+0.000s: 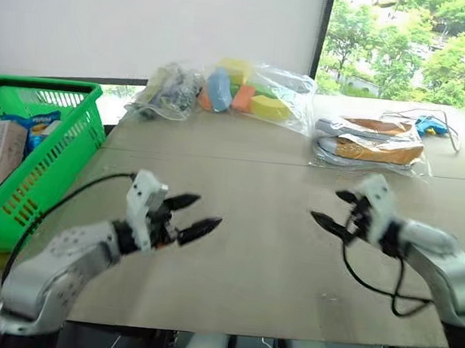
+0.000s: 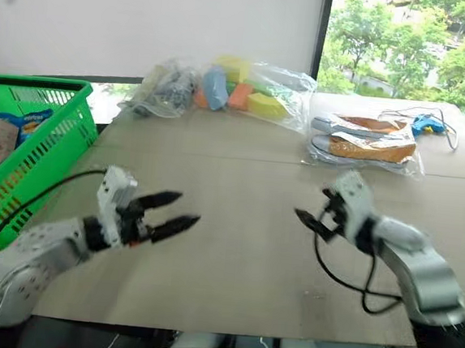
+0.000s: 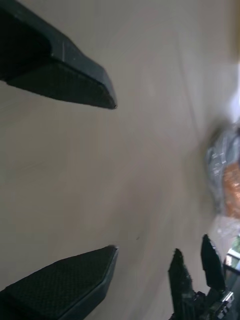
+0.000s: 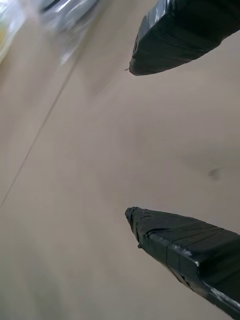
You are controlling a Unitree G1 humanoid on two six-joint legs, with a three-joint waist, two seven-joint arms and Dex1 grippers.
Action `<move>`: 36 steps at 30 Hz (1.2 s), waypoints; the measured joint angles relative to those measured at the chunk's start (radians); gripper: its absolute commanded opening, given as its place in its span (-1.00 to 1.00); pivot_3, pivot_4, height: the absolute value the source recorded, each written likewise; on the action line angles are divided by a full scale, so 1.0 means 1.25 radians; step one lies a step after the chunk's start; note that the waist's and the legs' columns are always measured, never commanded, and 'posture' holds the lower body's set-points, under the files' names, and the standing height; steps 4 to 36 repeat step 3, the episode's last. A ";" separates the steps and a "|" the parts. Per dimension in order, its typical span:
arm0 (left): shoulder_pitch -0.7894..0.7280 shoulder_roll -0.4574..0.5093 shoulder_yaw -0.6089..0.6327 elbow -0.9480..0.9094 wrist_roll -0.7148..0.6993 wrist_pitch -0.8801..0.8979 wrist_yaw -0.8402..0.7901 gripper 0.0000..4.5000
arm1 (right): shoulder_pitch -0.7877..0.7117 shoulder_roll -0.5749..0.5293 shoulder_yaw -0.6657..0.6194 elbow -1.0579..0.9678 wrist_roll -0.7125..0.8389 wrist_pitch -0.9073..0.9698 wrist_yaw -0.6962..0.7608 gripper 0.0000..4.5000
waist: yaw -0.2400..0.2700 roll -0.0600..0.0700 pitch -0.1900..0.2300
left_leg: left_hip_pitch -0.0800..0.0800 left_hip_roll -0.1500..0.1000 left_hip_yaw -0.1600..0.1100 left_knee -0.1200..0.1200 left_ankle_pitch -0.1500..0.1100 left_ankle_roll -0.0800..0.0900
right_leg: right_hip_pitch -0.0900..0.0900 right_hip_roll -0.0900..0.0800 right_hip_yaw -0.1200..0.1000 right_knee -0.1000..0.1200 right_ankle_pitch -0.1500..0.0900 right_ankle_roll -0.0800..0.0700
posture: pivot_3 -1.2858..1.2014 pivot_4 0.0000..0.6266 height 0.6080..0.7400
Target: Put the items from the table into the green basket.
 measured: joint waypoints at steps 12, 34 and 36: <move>0.076 0.000 0.016 0.000 0.015 -0.009 -0.004 0.99 | 0.075 -0.013 -0.077 -0.007 0.012 -0.002 0.007 1.00 | -0.002 0.003 0.005 | 0.010 0.002 0.002 0.000 0.000 -0.001 | 0.010 0.002 0.000 -0.001 -0.004 0.001 | 0.00 -0.94 1.00; 0.076 0.000 0.016 0.000 0.015 -0.009 -0.004 0.99 | 0.075 -0.013 -0.077 -0.007 0.012 -0.002 0.007 1.00 | -0.002 0.003 0.005 | 0.010 0.002 0.002 0.000 0.000 -0.001 | 0.010 0.002 0.000 -0.001 -0.004 0.001 | 0.00 -0.94 1.00; 0.076 0.000 0.016 0.000 0.015 -0.009 -0.004 0.99 | 0.075 -0.013 -0.077 -0.007 0.012 -0.002 0.007 1.00 | -0.002 0.003 0.005 | 0.010 0.002 0.002 0.000 0.000 -0.001 | 0.010 0.002 0.000 -0.001 -0.004 0.001 | 0.00 -0.94 1.00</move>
